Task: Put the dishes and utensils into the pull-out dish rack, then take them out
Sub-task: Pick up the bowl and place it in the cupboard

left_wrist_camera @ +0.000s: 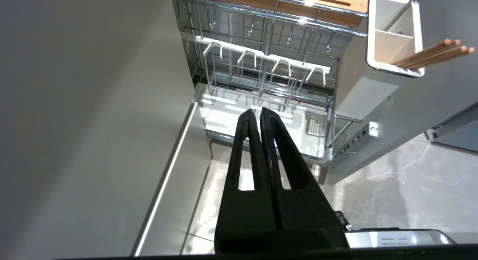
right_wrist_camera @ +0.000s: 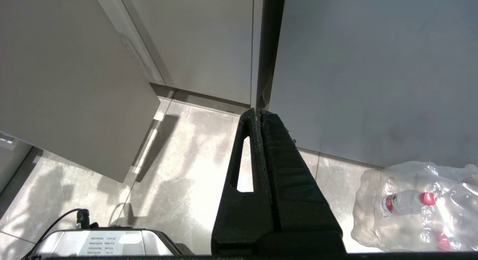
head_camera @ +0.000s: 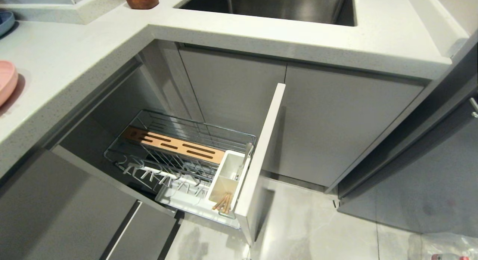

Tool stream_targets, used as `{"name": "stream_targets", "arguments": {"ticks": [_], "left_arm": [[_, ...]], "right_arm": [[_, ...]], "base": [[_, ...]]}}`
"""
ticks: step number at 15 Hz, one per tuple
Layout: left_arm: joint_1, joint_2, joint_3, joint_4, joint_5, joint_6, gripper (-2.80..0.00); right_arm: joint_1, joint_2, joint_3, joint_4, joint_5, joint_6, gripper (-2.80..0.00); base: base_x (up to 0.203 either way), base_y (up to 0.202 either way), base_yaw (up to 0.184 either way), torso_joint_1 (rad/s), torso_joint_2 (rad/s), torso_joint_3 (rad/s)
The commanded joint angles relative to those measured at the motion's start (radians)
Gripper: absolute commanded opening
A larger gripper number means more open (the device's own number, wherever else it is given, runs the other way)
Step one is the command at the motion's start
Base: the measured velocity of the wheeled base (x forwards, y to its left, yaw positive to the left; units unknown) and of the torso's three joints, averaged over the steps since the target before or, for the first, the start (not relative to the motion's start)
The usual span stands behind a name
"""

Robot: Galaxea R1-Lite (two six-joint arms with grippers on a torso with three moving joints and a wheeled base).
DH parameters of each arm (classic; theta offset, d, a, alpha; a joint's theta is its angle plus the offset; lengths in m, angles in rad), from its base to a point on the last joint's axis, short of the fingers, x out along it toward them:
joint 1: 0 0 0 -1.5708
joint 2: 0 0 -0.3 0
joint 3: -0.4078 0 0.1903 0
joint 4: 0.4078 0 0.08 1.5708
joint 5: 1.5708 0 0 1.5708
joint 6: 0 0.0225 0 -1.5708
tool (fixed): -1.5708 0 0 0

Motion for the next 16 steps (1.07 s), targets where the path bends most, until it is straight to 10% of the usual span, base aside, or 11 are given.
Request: {"name": "stream_targets", "arguments": {"ticks": [1,9,16], "left_arm": [[0.0,0.0,-0.005,-0.008,-0.001,0.027,-2.8],[-0.004,0.283,-0.751,0.138,-0.135,0.15,-2.8],[-0.082,0.911,-1.326,0.215,0.359,0.324,-2.8]], "right_arm": [[0.0,0.002,0.0,0.0,0.0,0.0,-2.8],[0.0,0.002,0.0,0.002,0.0,0.0,-2.8],[0.0,0.002,0.0,0.0,0.0,0.0,-2.8]], "base": [[0.0,0.0,0.0,0.0,0.0,0.0],[0.0,0.0,0.0,0.0,0.0,0.0],[0.0,0.0,0.0,0.0,0.0,0.0]]}}
